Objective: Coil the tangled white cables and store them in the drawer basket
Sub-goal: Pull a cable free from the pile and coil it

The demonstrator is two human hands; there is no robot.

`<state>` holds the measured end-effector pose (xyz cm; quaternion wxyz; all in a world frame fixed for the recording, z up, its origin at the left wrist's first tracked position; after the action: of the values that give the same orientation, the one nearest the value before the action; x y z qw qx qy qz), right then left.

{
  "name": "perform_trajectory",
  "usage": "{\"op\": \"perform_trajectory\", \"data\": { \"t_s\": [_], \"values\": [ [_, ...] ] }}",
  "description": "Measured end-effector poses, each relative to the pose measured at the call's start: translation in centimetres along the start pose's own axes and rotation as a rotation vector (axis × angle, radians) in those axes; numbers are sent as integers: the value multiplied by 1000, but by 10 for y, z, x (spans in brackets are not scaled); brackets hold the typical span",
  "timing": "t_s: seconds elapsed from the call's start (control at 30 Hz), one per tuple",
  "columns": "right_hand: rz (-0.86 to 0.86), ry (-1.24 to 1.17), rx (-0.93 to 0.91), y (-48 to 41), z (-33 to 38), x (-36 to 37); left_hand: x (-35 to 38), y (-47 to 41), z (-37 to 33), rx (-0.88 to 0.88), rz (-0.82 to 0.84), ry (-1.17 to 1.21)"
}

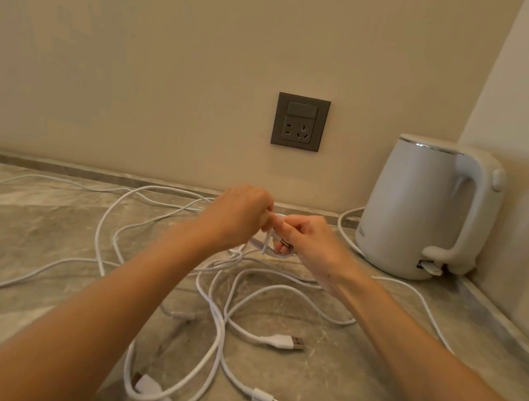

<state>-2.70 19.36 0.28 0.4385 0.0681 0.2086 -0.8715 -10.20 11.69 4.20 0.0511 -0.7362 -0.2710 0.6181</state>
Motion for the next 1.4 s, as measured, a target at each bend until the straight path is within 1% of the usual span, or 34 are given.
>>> {"op": "perform_trajectory", "data": {
  "t_s": [0.1,0.2,0.3,0.37,0.43,0.53,0.63,0.73,0.83,0.93,0.97,1.0,1.07,1.13,1.2,1.27,1.4],
  "values": [
    [42,-5,0,0,0,-2,-5,-2,0,-3,-21,32],
    [129,12,25,1,-1,0,-10,-4,0,-6,-65,24],
    [231,53,42,4,0,6,-10,-5,3,-8,-64,28],
    [304,-22,70,6,1,9,-13,-5,6,-15,-77,93],
    [359,-181,95,7,4,7,-16,-7,10,-32,-104,152],
    [391,-379,113,7,8,1,-17,-6,17,-98,-98,326],
    [339,-525,128,7,10,-3,-13,-5,19,-140,-80,488],
    [207,-686,117,5,17,-15,-1,-1,21,-181,-6,517],
    [110,-649,122,1,18,-25,13,0,16,-132,103,438],
    [-70,-648,232,-7,0,-33,21,1,6,-81,210,314],
    [-130,-613,242,-9,-6,-36,22,1,2,-51,241,273],
    [-179,-526,230,-11,-10,-39,22,1,-2,-19,262,228],
    [-269,-228,146,-12,-12,-47,20,2,-9,38,272,154],
    [-322,116,12,-11,-5,-50,16,3,-15,80,260,115],
    [-300,367,-98,-11,1,-46,11,2,-19,114,228,79],
    [-238,532,-151,-10,4,-41,2,1,-19,129,159,20],
    [-54,532,-171,-9,9,-29,-11,-4,-10,104,-2,-41]
  ]
}}
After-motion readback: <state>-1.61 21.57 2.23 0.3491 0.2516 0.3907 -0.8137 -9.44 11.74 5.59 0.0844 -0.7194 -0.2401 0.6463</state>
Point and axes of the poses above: each hand's wrist, its own y-axis away from the middle knuckle, its own x-axis out of the palm, z = x × y, the point moved 5 cm from there along -y, towards the middle knuckle, and after that the axes turned 2 degrees about -z, right-handed, at the moved point
